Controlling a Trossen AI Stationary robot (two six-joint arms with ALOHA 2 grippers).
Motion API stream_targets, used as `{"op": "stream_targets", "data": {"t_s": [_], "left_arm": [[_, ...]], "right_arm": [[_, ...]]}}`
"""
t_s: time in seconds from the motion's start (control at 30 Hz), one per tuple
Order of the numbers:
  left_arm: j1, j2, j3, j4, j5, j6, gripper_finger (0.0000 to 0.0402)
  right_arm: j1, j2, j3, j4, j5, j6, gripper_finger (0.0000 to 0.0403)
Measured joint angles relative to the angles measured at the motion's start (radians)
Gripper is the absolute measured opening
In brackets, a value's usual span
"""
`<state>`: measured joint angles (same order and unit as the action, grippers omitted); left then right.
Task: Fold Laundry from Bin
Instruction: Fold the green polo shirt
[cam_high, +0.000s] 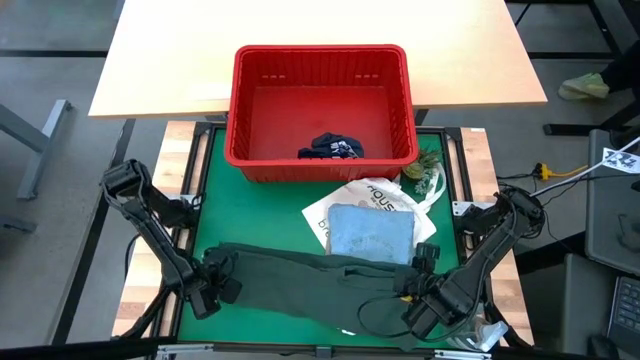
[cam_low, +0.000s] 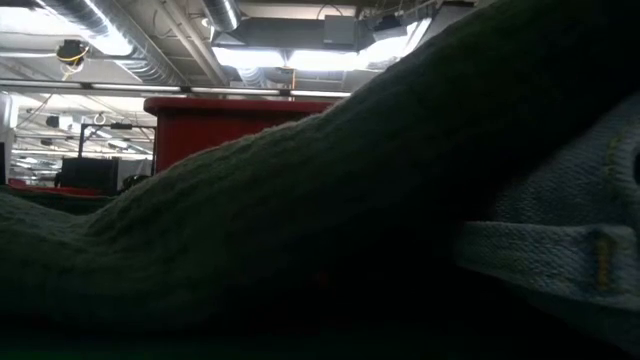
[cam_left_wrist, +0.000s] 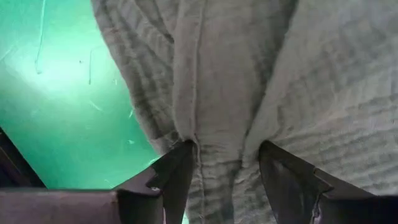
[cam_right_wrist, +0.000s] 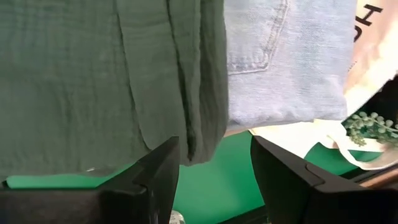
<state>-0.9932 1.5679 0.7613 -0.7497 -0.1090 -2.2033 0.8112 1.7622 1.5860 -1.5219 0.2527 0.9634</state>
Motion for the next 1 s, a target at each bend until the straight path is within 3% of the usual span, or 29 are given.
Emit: {"op": "stream_targets", "data": {"t_s": [0.33, 0.5, 0.73, 1.0], "left_arm": [[0.000, 0.001, -0.011, 0.026, -0.023, 0.019, 0.0173], [0.001, 0.003, -0.012, 0.043, -0.053, 0.023, 0.0125], [0.002, 0.009, -0.014, 0.063, -0.152, 0.053, 0.0016], [0.004, 0.016, 0.150, -0.091, -0.162, 0.170, 0.0005]], "right_arm": [[0.000, 0.000, 0.000, 0.009, 0.000, 0.000, 0.0198], [0.000, 0.000, 0.000, 0.010, 0.000, 0.000, 0.0198], [0.000, 0.000, 0.000, 0.011, 0.000, 0.000, 0.0198], [0.000, 0.000, 0.000, 0.011, 0.011, 0.000, 0.0198]]}}
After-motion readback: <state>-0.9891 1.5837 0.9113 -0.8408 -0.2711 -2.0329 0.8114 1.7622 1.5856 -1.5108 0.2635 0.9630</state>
